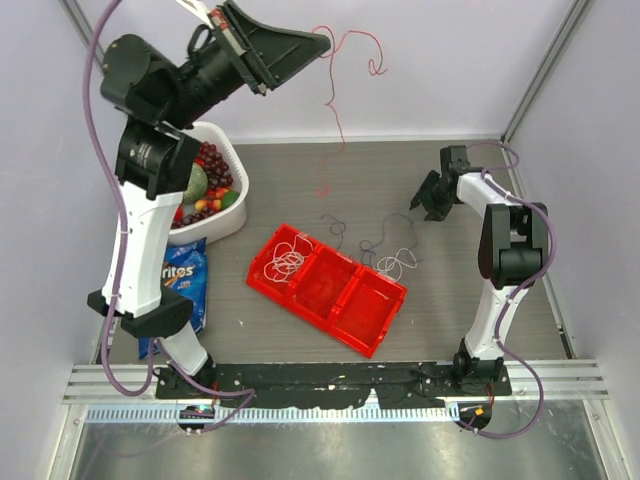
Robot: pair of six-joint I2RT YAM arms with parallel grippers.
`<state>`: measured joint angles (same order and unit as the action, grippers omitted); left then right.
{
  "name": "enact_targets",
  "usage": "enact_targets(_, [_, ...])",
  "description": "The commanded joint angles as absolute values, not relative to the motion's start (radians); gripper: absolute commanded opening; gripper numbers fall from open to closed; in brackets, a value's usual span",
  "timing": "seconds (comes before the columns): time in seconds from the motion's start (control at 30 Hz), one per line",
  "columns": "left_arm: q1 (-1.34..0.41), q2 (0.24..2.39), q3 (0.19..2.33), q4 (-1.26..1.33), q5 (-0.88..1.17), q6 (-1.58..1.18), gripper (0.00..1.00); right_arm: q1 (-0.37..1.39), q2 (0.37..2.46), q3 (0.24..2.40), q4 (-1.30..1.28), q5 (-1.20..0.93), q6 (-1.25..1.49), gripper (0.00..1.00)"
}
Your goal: Untangle the cables
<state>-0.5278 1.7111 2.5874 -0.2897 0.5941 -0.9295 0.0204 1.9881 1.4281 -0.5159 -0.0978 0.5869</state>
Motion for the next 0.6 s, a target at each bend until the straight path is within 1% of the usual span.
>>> enact_targets(0.0, [-0.522,1.691,2.484,-0.327,0.578,-0.929,0.00,0.031,1.890,1.468,-0.600,-0.127,0.505,0.63])
enact_targets(0.1, [-0.532,1.635,2.340,-0.318,0.563,-0.940,0.00,0.037,1.832,1.425,-0.609,-0.135,0.469,0.67])
enact_targets(0.33, [-0.639,1.447,1.988,-0.402,0.474,-0.876,0.00,0.040,1.717,1.321,-0.672,-0.136,0.426,0.67])
enact_targets(0.43, [-0.686,1.398,1.913,-0.455,0.422,-0.862,0.00,0.038,1.665,1.260,-0.647,-0.144,0.423,0.66])
enact_targets(0.57, [-0.704,1.381,1.907,-0.529,0.382,-0.854,0.00,0.040,1.623,1.204,-0.621,-0.156,0.425,0.66])
